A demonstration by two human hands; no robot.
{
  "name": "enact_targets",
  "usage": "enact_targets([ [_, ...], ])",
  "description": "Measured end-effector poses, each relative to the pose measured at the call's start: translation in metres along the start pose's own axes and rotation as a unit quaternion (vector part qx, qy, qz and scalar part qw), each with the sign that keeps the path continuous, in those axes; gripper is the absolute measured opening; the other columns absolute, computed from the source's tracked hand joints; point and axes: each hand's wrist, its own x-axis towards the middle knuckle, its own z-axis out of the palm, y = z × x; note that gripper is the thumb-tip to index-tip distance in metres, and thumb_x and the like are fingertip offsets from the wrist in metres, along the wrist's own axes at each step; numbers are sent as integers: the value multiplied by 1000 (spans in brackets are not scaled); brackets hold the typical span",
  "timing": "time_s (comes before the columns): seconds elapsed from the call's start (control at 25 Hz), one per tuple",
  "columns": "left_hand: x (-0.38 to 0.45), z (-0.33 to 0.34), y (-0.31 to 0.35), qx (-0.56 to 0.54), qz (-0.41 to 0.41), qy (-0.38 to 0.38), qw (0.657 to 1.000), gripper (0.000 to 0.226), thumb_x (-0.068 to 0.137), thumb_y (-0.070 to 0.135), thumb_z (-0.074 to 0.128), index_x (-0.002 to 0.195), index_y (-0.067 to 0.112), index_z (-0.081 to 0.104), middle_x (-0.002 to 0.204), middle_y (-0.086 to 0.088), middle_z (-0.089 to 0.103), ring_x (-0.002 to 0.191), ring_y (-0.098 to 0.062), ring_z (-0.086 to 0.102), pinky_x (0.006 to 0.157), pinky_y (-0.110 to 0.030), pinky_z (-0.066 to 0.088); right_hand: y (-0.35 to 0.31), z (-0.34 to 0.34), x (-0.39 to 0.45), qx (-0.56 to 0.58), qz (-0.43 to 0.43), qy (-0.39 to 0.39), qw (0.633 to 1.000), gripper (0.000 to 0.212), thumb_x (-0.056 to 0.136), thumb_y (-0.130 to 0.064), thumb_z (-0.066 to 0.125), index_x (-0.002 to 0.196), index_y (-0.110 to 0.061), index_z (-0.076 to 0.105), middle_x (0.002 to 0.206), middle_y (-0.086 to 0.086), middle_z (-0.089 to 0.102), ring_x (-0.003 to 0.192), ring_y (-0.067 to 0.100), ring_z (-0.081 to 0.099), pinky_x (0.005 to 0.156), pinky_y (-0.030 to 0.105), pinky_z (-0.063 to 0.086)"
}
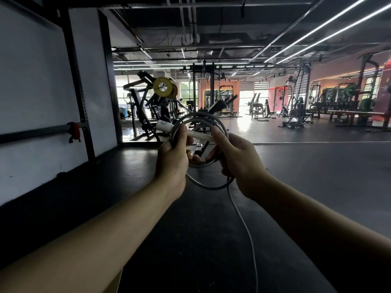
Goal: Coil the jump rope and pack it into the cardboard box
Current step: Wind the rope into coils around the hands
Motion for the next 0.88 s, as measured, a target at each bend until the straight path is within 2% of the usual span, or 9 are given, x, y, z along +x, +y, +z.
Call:
enact_targets([
  [0.12, 5, -10, 0, 34, 40, -28, 998, 44, 92, 43, 66, 124, 15, 55, 84, 3, 67, 55, -5, 58, 57, -29, 55, -2, -5, 3, 3, -15, -19, 1000, 39, 100, -41, 57, 103, -3, 65, 72, 13, 59, 45, 9, 42, 43, 27, 33],
  [0.2, 11, -22, 1, 81, 54, -48, 994, 80, 78, 51, 79, 140, 32, 33, 104, -2, 71, 79, -14, 69, 73, -37, 61, -3, -11, 5, -26, -30, -36, 999, 27, 101, -37, 57, 94, -12, 67, 66, 9, 57, 45, 8, 43, 44, 26, 33],
  [0.28, 17, -35, 2, 175, 79, -69, 979, 115, 63, 59, 86, 151, 41, 15, 138, 1, 55, 112, -10, 62, 95, -38, 53, -4, -17, 7, -66, -40, -51, 996, 22, 101, -34, 58, 88, -18, 66, 61, 5, 57, 44, 8, 43, 44, 25, 32],
  [0.36, 21, -46, 9, 312, 139, -88, 936, 121, 60, 59, 85, 154, 39, 12, 153, 2, 32, 129, -5, 40, 105, -34, 40, -5, -25, 11, -126, -59, -75, 987, 22, 100, -33, 60, 90, -15, 66, 56, -1, 56, 44, 7, 44, 43, 23, 34],
  [0.44, 24, -48, 24, 427, 184, -151, 872, 114, 59, 56, 86, 153, 39, 23, 157, 4, 28, 134, -3, 34, 110, -26, 39, -8, -32, 15, -214, -83, -117, 966, 24, 99, -33, 62, 94, -10, 67, 56, -4, 58, 45, 4, 49, 44, 17, 38],
  [0.56, 23, -32, 51, 450, 123, -345, 814, 94, 62, 44, 91, 143, 38, 44, 144, 11, 54, 129, -3, 48, 110, -34, 43, -15, -32, 19, -302, -109, -187, 929, 21, 97, -33, 64, 100, -13, 70, 61, -2, 63, 50, 2, 57, 47, 13, 42],
  [0.64, 24, -18, 61, 448, 71, -409, 792, 81, 60, 41, 93, 132, 33, 57, 125, 10, 69, 119, -10, 63, 106, -40, 47, -19, -29, 20, -313, -121, -218, 917, 21, 95, -33, 67, 105, -15, 72, 67, 2, 68, 54, 4, 60, 50, 16, 46],
  [0.76, 21, -11, 60, 391, -5, -445, 805, 49, 68, 23, 88, 111, 13, 66, 82, 1, 76, 76, -17, 73, 78, -36, 60, -24, -25, 20, -319, -133, -230, 910, 31, 93, -41, 67, 103, -12, 72, 71, 8, 70, 55, 6, 60, 54, 22, 48],
  [0.88, 11, -14, 56, 385, -4, -436, 813, 32, 82, 23, 79, 101, 2, 65, 58, 2, 60, 50, -11, 56, 50, -24, 49, -27, -29, 19, -290, -115, -222, 924, 35, 88, -46, 70, 99, -13, 66, 67, 4, 69, 53, 7, 60, 54, 25, 47],
])
